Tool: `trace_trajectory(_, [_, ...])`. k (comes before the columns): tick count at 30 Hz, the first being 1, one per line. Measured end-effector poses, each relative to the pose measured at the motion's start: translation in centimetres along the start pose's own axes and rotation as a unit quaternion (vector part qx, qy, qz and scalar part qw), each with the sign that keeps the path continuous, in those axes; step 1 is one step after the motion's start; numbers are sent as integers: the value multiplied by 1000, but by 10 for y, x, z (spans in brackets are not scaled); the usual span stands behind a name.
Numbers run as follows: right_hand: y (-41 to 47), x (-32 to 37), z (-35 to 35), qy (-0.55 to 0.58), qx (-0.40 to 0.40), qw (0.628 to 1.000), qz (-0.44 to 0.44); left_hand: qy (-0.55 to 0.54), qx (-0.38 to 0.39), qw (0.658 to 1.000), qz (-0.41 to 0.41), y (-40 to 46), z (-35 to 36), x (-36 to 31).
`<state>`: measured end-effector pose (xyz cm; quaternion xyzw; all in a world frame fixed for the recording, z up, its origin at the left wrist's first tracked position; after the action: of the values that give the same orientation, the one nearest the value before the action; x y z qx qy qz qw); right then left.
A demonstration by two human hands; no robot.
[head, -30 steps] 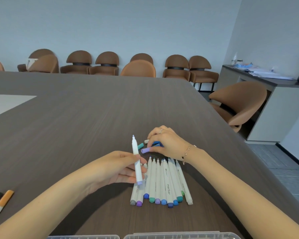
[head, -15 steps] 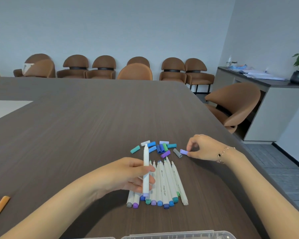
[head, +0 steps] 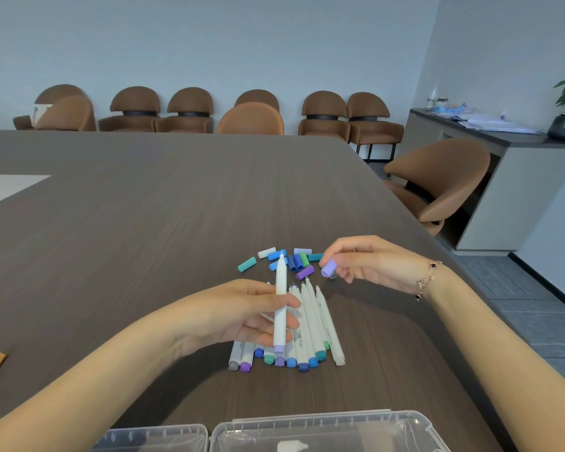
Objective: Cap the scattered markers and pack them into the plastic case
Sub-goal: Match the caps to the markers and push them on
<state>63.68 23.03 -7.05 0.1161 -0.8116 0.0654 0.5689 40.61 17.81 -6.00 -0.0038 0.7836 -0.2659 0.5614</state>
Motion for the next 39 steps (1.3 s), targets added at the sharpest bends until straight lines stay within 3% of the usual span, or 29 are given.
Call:
trace_trajectory(3, [3,0,10,84,0,996,20,21,1,1000,13,1,3,1])
trace_trajectory(12, [3,-1,20,45,7,999,10,67,11,998,15,6,9,4])
trace_trajectory(20, [4,-2,15,42,-58,997,-2,96,9,995,18,10,13,7])
trace_trajectory(28, [-2,5,30,67,54,995,41,-54,-85,993,65,20,9,-1])
trace_trajectory(39, [0,6,24,97,-10,995,29,-18,-67,996,64,21,11,0])
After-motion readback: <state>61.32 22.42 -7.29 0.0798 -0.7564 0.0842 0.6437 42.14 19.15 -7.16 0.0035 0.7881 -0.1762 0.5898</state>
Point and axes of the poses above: each hand's wrist, its own y-axis towards the middle knuckle, its own z-axis out of the palm, x = y × z, the point moved 2 cm from there along y, towards the middle knuckle, and after that the axes turned 14 degrees about -x, right-handed, at the moved point
